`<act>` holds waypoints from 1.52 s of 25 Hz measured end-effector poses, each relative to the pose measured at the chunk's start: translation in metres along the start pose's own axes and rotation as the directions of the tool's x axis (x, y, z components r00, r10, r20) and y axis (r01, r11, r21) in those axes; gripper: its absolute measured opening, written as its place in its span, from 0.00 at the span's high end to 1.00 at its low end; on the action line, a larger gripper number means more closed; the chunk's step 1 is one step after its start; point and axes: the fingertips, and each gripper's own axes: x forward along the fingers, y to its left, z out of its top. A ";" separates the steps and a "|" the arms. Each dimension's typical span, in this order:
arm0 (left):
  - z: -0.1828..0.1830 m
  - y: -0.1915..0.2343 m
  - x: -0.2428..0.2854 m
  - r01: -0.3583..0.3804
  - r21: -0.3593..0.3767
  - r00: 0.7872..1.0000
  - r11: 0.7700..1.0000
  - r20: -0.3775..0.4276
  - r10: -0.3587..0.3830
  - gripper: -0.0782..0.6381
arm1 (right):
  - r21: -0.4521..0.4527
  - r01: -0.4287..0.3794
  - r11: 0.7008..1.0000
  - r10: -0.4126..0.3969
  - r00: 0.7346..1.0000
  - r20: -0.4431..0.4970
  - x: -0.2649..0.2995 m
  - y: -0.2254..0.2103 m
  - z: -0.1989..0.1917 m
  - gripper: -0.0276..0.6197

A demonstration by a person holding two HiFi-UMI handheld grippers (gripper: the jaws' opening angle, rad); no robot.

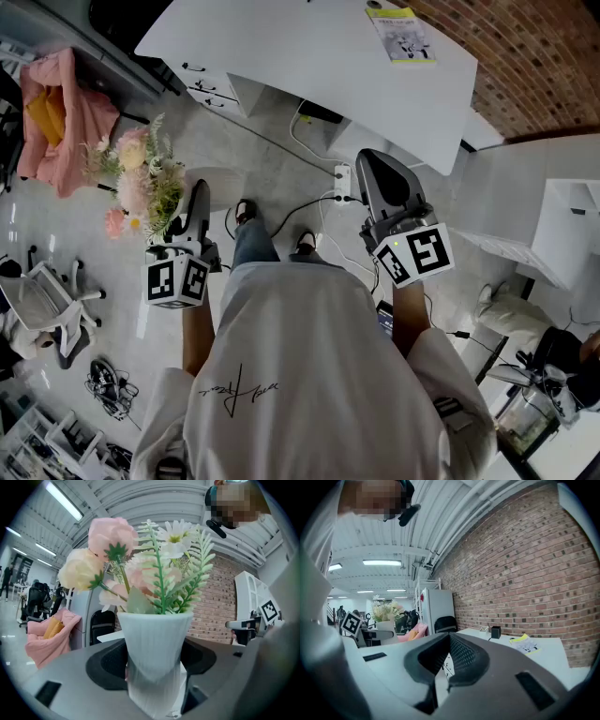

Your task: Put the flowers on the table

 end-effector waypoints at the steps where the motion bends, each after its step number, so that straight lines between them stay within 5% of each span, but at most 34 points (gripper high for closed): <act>1: -0.004 -0.012 -0.008 0.001 -0.007 1.000 1.000 -0.002 -0.001 0.43 | 0.003 -0.002 1.000 0.002 1.000 -0.007 -0.012 -0.004 -0.005 0.92; 6: -0.017 -0.061 -0.037 0.028 -0.029 0.999 0.999 -0.018 -0.028 0.43 | 0.021 0.000 1.000 0.000 1.000 -0.015 -0.055 -0.014 -0.018 0.92; 19: -0.021 -0.104 -0.042 0.060 -0.018 0.998 0.998 0.009 -0.060 0.43 | -0.017 -0.020 1.000 0.020 1.000 -0.004 -0.071 -0.006 -0.019 0.92; 38: -0.021 -0.073 0.005 0.052 -0.009 0.998 0.999 -0.019 -0.053 0.43 | 0.016 -0.008 1.000 0.008 1.000 0.002 -0.007 -0.011 -0.013 0.92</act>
